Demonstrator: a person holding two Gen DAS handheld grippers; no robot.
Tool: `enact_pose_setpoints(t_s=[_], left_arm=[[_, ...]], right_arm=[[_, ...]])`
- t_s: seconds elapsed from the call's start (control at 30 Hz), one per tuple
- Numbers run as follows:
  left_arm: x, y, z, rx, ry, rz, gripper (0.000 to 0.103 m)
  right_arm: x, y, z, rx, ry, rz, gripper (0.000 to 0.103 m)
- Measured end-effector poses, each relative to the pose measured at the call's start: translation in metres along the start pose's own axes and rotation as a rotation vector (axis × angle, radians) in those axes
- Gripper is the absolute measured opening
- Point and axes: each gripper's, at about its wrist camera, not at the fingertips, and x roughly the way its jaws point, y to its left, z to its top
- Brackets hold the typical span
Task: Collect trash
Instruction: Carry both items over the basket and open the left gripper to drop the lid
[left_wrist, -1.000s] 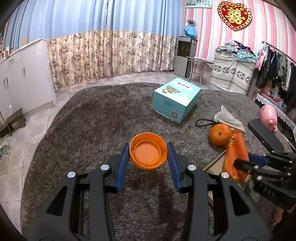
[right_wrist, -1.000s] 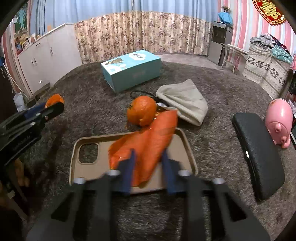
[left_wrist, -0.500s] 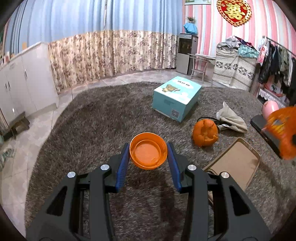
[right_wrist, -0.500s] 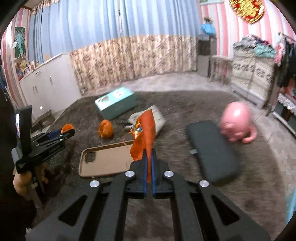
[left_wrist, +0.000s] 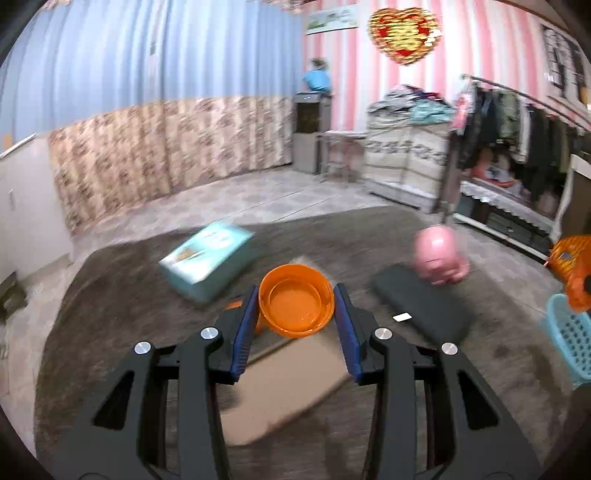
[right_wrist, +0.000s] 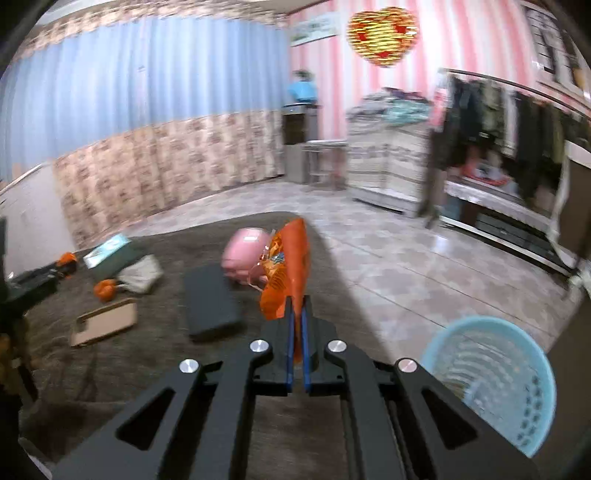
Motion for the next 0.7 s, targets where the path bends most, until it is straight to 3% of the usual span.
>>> enact_pose_setpoints(t_s=[0.2, 0.43, 0.7], left_arm=[[-0.009, -0.088, 0.016, 0.033, -0.031, -0.137, 0.040], [-0.032, -0.220, 0.020, 0.142, -0.079, -0.312, 0.040], [-0.038, -0.333, 0.007, 0.201, -0.045, -0.463, 0.040]], right_arm=[[-0.012, -0.070, -0.014, 0.087, -0.009, -0.150, 0.004], [-0.039, -0.152, -0.027, 0.179, -0.033, -0.296, 0.004], [-0.056, -0.216, -0.043, 0.279, -0.037, -0.384, 0.004]])
